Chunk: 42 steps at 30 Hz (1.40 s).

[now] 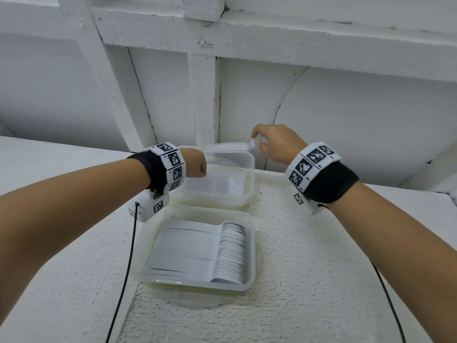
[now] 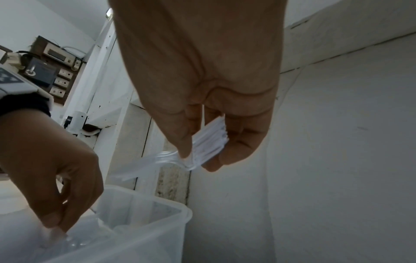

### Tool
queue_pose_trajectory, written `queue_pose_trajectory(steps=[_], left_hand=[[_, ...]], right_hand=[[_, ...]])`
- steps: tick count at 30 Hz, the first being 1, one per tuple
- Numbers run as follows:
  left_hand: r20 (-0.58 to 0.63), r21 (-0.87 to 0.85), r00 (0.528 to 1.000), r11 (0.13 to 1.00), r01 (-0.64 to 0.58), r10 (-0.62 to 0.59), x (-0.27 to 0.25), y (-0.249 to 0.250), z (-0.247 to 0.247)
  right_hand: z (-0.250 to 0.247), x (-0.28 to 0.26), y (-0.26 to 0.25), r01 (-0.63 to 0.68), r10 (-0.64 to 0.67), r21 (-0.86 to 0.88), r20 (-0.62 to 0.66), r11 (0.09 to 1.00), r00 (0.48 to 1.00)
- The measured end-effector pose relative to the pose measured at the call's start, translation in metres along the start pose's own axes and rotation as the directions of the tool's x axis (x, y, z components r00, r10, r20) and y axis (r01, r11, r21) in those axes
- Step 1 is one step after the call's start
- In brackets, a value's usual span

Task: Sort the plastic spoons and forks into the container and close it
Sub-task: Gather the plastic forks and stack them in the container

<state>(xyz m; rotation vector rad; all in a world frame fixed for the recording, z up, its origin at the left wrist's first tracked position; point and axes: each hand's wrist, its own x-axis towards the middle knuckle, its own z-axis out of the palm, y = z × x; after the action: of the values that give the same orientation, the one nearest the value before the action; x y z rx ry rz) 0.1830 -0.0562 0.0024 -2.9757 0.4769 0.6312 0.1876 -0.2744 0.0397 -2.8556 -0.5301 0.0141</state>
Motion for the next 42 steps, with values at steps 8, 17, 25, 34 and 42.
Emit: queue_pose_trajectory(steps=[8, 17, 25, 34, 42], left_hand=[[-0.001, -0.025, 1.0, 0.999, -0.024, 0.024, -0.002, -0.001, 0.0], [-0.047, 0.006, 0.996, 0.997, -0.081, 0.081, -0.009, -0.004, 0.006], [-0.043, 0.137, 0.991, 0.983, -0.12, 0.127, -0.007, -0.002, 0.007], [-0.033, 0.135, 0.996, 0.988, -0.08, 0.085, -0.004, -0.001, 0.005], [-0.229, -0.261, 0.956, 0.958, 0.12, -0.182, -0.018, -0.036, -0.012]], right_hand=[[0.015, -0.002, -0.013, 0.005, -0.007, 0.107, 0.014, 0.994, 1.0], [0.051, 0.009, -0.047, 0.038, -0.037, -0.017, 0.077, 0.999, 0.996], [0.066, 0.019, -0.054, 0.016, -0.014, -0.011, 0.215, 1.0, 0.977], [0.058, 0.037, -0.049, 0.015, -0.015, 0.003, 0.397, 1.0, 0.918], [0.063, 0.034, -0.059, 0.011, -0.062, 0.141, 0.363, 0.99, 0.93]])
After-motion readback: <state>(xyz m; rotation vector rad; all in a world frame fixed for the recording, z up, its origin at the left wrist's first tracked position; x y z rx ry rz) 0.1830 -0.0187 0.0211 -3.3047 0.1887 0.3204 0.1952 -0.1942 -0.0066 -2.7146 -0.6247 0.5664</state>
